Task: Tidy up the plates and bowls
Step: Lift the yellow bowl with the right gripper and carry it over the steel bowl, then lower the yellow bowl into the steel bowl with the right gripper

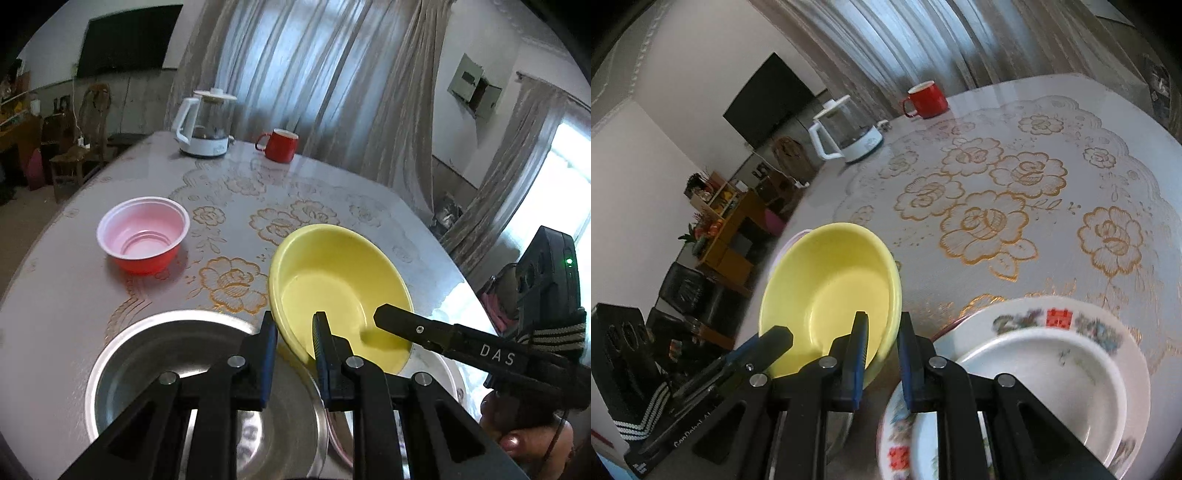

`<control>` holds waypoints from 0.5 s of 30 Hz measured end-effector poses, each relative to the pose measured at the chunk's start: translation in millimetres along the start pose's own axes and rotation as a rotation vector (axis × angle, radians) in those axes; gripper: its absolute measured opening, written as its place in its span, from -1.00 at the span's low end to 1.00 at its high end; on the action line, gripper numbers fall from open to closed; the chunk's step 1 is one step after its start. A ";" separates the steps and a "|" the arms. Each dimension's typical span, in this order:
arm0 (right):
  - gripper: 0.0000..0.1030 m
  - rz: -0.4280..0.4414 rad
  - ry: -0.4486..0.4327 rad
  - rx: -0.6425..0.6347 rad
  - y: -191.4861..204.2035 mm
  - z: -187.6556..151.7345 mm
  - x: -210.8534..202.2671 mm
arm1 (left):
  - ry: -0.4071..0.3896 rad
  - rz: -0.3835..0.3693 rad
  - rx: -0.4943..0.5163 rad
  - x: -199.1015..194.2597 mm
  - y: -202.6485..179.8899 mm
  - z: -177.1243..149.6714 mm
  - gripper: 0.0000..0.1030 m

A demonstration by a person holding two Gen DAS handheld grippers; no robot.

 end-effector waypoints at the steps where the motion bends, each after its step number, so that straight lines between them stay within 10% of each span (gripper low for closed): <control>1: -0.72 0.009 -0.013 0.003 4.8 -3.4 -4.1 | -0.006 0.000 -0.001 -5.2 2.5 -3.0 -0.62; 15: -0.72 0.100 -0.029 0.027 44.5 -37.1 -2.2 | -0.040 0.040 -0.046 -44.3 43.0 -31.6 -0.62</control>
Point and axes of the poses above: each gripper's, at about its wrist camera, not at the fingertips, and x roughly the way its jaws point, y to its left, z to its top, the point moved 4 cm from there along x, roughly the way its jaws point, and after that the axes turned 12 degrees about -x, right-handed, at the moved point
